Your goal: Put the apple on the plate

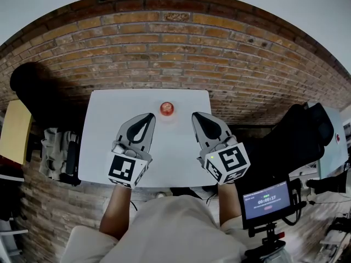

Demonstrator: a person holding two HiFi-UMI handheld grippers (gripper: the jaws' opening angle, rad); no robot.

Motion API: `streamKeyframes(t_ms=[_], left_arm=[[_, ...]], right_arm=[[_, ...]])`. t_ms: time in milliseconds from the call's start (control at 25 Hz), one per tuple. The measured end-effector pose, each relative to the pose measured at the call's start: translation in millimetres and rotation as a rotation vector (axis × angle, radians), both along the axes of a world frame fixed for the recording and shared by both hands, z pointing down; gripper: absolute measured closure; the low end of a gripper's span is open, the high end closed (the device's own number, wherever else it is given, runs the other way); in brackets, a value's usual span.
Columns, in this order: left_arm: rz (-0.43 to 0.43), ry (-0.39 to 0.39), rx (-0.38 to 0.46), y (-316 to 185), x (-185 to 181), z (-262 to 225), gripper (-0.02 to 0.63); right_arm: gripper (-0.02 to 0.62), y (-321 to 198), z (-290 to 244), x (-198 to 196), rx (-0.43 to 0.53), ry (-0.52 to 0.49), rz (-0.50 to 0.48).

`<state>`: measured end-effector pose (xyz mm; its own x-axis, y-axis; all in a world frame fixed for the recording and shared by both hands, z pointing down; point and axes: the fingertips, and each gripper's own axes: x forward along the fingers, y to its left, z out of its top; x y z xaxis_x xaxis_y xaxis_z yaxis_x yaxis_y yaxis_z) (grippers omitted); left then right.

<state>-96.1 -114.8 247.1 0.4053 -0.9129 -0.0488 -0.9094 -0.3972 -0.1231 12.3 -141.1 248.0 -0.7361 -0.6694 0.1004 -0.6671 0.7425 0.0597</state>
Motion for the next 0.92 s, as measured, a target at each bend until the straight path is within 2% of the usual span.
streamKeyframes(t_ms=[920], left_arm=[[0.001, -0.019, 0.002, 10.0, 6.0, -1.8, 0.598]], right_arm=[[0.592, 6.2, -0.5, 6.0, 0.002, -0.004, 0.020]])
